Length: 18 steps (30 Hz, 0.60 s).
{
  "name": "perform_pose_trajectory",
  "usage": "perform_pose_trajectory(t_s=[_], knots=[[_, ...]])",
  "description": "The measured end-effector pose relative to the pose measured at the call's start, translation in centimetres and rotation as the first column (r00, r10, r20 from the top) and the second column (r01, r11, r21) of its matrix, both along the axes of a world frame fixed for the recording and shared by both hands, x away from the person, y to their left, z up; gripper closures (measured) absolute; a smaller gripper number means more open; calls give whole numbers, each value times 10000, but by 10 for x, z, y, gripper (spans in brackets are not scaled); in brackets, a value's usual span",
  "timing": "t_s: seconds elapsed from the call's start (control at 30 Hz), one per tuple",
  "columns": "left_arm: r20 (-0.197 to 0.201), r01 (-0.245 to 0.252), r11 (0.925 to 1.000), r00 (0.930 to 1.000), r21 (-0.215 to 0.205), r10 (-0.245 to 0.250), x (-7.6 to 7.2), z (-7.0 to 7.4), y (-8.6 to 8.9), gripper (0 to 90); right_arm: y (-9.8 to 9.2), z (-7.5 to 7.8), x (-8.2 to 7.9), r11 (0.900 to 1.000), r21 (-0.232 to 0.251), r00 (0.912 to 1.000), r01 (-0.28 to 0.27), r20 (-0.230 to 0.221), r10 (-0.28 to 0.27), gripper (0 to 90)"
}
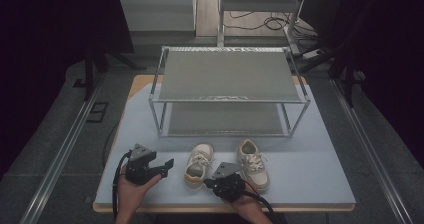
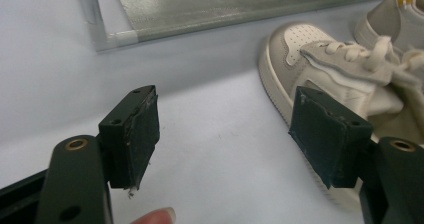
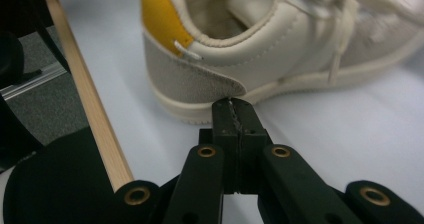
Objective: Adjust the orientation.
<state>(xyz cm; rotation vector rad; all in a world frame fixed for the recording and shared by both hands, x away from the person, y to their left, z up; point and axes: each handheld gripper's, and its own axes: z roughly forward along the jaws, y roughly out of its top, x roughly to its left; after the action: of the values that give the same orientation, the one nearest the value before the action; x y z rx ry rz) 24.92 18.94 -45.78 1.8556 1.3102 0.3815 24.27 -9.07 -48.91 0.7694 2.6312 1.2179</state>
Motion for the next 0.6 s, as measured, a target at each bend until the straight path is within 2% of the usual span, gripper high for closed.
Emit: perform_pose_trajectory(t_s=[0.13,0.27,0.4,0.43,0.47,0.5,0.53,0.57,0.6], knots=[[-65,-80,10000,9999,-17,80,0,-2,2,277,13,-2,1,9995,185,9997,-248,-29,249,894],[-78,-28,10000,10000,-57,27,0,-2,2,275,15,-2,1,9993,172,9994,-342,42,341,882],[-58,0,10000,10000,-83,-1,-1,-1,3,274,0,7,0,9989,479,9998,16,201,-26,893],[-44,-38,10000,10000,-78,38,-2,0,3,273,-13,13,-3,9977,618,9987,285,410,-311,893],[-44,-38,10000,10000,-78,38,-2,0,3,274,-13,13,-3,9977,618,9987,285,410,-311,893],[11,-54,9999,10000,-114,54,-3,1,4,273,-28,17,-7,9953,755,9966,603,511,-642,892],[11,-54,9999,10000,-114,54,-3,1,4,273,-28,17,-7,9953,755,9966,603,511,-642,892],[54,-102,9999,9999,-116,102,-4,2,5,273,-46,21,-13,9909,951,9938,950,491,-999,892],[54,-102,9999,9999,-116,102,-4,2,5,272,-52,22,-15,9897,968,9927,1050,495,-1102,891]])
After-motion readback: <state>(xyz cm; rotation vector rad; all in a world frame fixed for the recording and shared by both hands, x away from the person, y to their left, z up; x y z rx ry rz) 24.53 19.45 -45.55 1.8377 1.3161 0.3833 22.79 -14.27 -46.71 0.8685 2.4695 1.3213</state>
